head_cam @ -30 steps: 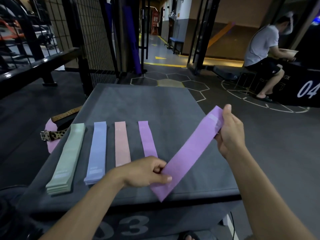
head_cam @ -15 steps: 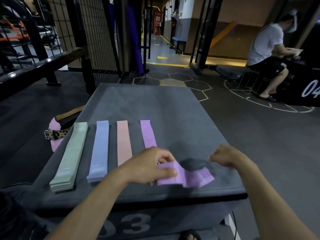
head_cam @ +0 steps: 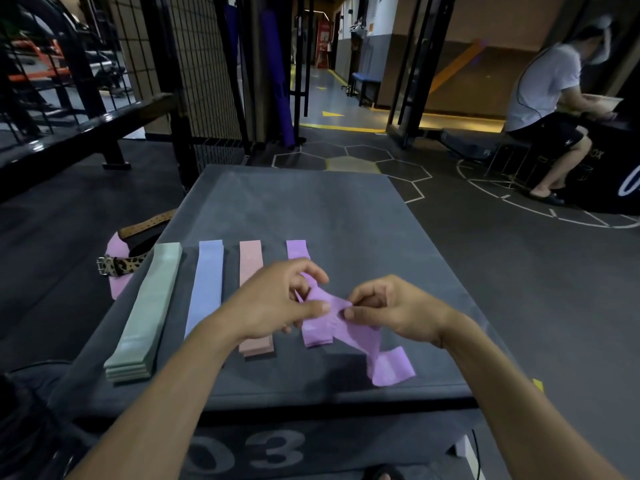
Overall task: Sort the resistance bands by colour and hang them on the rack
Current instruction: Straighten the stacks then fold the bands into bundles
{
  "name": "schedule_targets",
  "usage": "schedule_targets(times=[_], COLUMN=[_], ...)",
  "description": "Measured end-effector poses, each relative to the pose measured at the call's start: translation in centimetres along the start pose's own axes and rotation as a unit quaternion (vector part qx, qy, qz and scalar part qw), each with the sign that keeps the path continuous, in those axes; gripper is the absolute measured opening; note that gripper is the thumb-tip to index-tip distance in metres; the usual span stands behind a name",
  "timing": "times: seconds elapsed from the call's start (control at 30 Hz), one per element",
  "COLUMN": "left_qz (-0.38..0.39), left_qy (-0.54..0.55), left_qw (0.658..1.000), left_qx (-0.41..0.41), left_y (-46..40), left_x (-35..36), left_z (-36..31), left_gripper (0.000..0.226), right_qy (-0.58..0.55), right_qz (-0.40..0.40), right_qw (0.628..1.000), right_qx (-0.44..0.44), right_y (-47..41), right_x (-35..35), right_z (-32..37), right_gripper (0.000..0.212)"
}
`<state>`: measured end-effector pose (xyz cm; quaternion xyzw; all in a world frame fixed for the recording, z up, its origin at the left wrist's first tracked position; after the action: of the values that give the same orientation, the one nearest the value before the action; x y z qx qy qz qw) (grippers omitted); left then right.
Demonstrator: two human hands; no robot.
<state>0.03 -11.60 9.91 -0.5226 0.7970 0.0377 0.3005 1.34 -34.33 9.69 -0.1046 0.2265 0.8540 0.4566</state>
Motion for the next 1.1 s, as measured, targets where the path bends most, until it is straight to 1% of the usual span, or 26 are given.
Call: schedule_targets(times=[0.1, 0.2, 0.33, 0.4, 0.47, 0.5, 0.53, 0.6, 0.77, 0.9, 0.97, 1.1], left_qz=[-0.061, -0.098, -0.151, -0.196, -0.258, -0.285, -0.302, -0.308, -0.298, -0.265, -0.251, -0.253], left_qy=[0.033, 0.031, 0.036, 0.044, 0.030, 0.010, -0.012, -0.036, -0.014, 0.081, 0.134, 0.227], left_qw=[0.997, 0.994, 0.988, 0.980, 0.965, 0.958, 0.953, 0.951, 0.954, 0.956, 0.952, 0.935], left_qx=[-0.017, -0.022, -0.019, 0.000, 0.022, 0.027, 0.026, 0.010, -0.040, -0.095, -0.113, -0.099], left_y=[0.2, 0.3, 0.2, -0.1, -0.4, -0.6, -0.7, -0.9, -0.7, -0.4, -0.4, -0.8], left_x=[-0.7, -1.0, -1.2, -1.9, -3.0, -3.6, -4.2, -5.2, -6.8, -7.2, -7.0, -6.9], left_z=[0.0, 0.0, 0.5, 1.0, 1.5, 1.8, 2.2, 3.1, 5.1, 5.9, 5.6, 3.7], left_gripper=[0.019, 0.010, 0.007, 0.010, 0.016, 0.017, 0.015, 0.013, 0.010, 0.006, 0.006, 0.009], right_qy=[-0.034, -0.057, -0.058, -0.039, -0.014, -0.011, -0.014, -0.039, -0.113, -0.120, -0.125, -0.150], right_qz=[-0.029, -0.047, -0.046, -0.028, 0.007, 0.029, 0.045, 0.057, 0.070, 0.060, 0.062, 0.060], right_qw=[0.999, 0.997, 0.997, 0.999, 1.000, 1.000, 0.999, 0.997, 0.989, 0.985, 0.984, 0.980], right_qx=[-0.003, -0.011, -0.011, -0.008, -0.008, -0.004, 0.001, 0.015, 0.065, 0.105, 0.113, 0.114], right_y=[0.1, 0.4, 0.3, 0.3, 0.5, 0.7, 0.7, 0.7, 0.7, 0.8, 0.8, 0.8], right_x=[0.1, 0.3, 0.9, 1.4, 2.1, 2.5, 2.8, 3.3, 3.3, 2.7, 2.5, 3.2], right_z=[-0.1, 0.0, -0.2, -0.3, -0.3, -0.3, -0.5, -0.9, -2.3, -3.4, -3.6, -3.6], right_gripper=[0.016, 0.014, 0.029, 0.033, 0.018, 0.009, 0.005, 0.016, 0.022, 0.016, 0.018, 0.025])
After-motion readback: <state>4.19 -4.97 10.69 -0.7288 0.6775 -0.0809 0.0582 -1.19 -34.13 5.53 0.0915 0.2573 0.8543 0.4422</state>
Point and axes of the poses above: each hand's wrist, its own y-axis away from the middle knuckle, its own x-axis out of the palm, z = x × y, the point moved 1 cm from there along -y, towards the middle knuckle, and after that the axes turned 13 degrees about x, right-handed, at the moved point
